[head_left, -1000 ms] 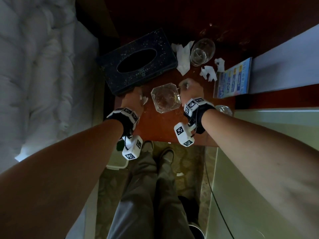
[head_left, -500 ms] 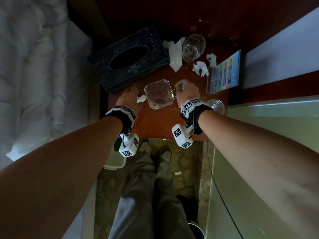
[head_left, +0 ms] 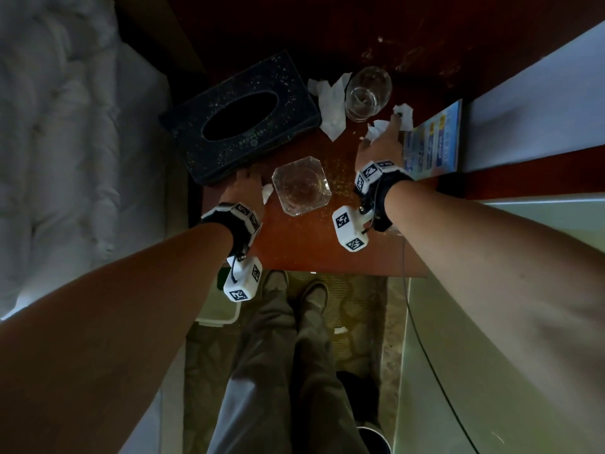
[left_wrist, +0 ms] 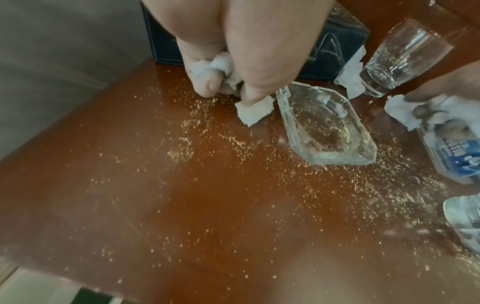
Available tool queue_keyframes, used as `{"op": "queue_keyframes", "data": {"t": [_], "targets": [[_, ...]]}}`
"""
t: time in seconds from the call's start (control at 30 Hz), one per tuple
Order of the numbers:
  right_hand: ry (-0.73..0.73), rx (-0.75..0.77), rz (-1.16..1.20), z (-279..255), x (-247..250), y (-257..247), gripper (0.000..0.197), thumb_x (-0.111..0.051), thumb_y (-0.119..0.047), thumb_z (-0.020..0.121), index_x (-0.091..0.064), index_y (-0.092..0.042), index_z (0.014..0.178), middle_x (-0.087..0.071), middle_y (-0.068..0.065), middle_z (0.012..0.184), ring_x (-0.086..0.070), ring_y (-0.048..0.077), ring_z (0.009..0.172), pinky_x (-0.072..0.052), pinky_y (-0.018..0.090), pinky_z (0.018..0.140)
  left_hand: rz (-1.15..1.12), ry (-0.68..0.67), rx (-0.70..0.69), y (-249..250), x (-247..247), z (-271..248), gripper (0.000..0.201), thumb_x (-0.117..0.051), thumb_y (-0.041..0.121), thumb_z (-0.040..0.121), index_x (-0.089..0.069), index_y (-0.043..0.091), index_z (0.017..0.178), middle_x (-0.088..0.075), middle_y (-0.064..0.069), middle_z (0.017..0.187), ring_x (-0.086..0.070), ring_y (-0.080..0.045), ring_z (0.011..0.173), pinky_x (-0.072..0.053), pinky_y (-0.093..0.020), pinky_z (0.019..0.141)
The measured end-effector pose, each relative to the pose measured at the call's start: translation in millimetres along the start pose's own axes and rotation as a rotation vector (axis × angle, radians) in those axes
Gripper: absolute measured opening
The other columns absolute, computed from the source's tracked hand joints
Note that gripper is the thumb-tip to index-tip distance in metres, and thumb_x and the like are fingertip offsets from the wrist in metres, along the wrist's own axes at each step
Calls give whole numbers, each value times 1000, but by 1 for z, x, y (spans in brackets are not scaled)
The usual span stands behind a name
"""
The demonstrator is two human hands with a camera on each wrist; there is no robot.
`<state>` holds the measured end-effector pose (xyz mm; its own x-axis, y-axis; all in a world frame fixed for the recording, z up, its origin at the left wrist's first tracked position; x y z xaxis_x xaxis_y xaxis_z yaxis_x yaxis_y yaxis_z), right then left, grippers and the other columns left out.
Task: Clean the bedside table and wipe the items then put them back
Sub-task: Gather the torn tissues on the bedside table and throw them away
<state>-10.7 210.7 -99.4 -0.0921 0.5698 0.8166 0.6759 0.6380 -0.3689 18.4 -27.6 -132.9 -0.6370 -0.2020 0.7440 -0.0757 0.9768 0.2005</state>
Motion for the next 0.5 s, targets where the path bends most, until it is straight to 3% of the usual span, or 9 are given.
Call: {"op": "queue_keyframes", "data": {"t": [0.07,0.13,0.2,0.3,0.37,0.5], "targets": [[-77,-15,-183,5,-5,-3,66,-47,-27,95,-15,-17,152,-35,22,146,-44,39,127,-34,39,99,-20,8,-2,1,2,0,46,-40,36,102,-40,6,136,-43,-19,136,-53,-40,113,-44,-44,86],[-156,62,-303,16,-20,-3,70,-36,-39,86,-18,-23,152,-26,19,150,-34,43,130,-25,48,106,-58,20,-19,2,5,-1,40,-41,38,102,-46,6,127,-54,-16,123,-56,-31,97,-42,-39,74],[-228,160,-510,29,-37,4,73,-28,-40,83,-18,-20,153,-23,16,155,-27,44,134,-24,53,106,-88,21,-20,5,7,-2,36,-43,36,101,-48,6,120,-58,-13,110,-50,-23,81,-38,-34,68],[-168,131,-355,27,-22,-9,50,-36,-30,99,-33,-13,146,-32,10,152,-33,32,137,-36,30,93,-77,21,-2,10,12,-2,26,-46,24,100,-48,6,118,-58,-12,100,-47,-19,71,-38,-33,65],[-169,213,-346,13,-9,-12,38,-34,-23,102,-41,-10,138,-40,10,147,-38,29,133,-35,32,96,-60,29,-7,10,14,-3,22,-48,14,97,-48,8,118,-60,-14,106,-52,-24,78,-39,-34,66],[-183,139,-324,-5,7,-14,47,-41,-27,100,-35,-2,140,-44,20,138,-42,36,127,-35,39,104,-87,29,-40,10,18,-6,24,-46,13,95,-54,14,118,-61,-12,119,-60,-32,104,-41,-32,74]]}}
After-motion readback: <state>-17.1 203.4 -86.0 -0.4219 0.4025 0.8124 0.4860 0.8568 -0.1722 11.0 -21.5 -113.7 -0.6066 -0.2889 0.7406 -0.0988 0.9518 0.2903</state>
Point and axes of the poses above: each hand's wrist, its own z-axis towards the middle knuckle, its own x-axis out of the back of the hand, y = z × x, the point moved 2 cm from there along z, towards the middle knuckle
